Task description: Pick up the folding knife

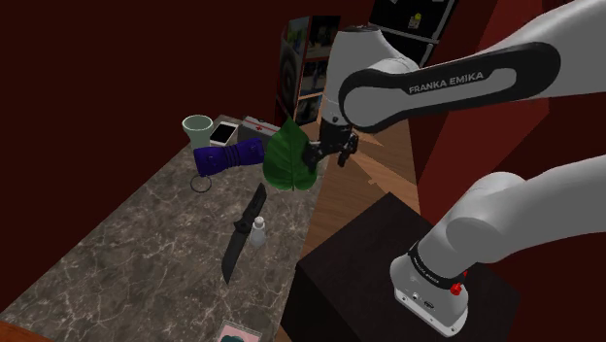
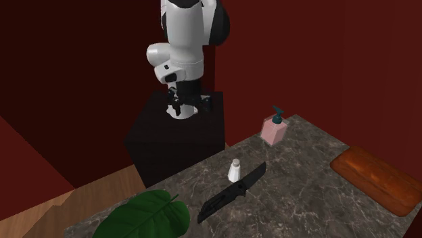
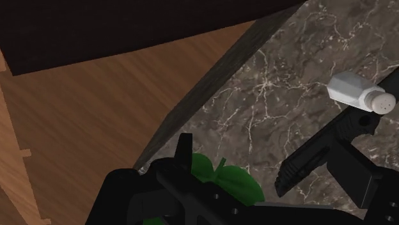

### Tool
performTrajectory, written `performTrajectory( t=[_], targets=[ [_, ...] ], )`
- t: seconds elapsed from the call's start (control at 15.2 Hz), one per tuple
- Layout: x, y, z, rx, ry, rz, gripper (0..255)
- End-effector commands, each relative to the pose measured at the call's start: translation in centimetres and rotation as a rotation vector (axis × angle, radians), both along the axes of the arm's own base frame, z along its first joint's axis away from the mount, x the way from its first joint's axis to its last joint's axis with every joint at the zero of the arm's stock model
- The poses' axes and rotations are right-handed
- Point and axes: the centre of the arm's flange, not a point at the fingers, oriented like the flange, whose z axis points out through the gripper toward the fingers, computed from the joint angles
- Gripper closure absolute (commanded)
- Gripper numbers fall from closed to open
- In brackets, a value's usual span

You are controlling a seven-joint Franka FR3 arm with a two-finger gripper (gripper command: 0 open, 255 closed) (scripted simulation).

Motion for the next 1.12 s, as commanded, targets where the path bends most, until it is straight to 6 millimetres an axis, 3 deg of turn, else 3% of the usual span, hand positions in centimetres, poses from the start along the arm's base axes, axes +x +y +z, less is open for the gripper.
performTrajectory(
  t=[0.0, 1.06],
  targets=[
    [1.0, 1.6, -2.0, 0.003, -0.009, -0.031, 0],
    [9.7, 11.6, -17.9, 0.015, -0.057, -0.260, 0]
  ],
)
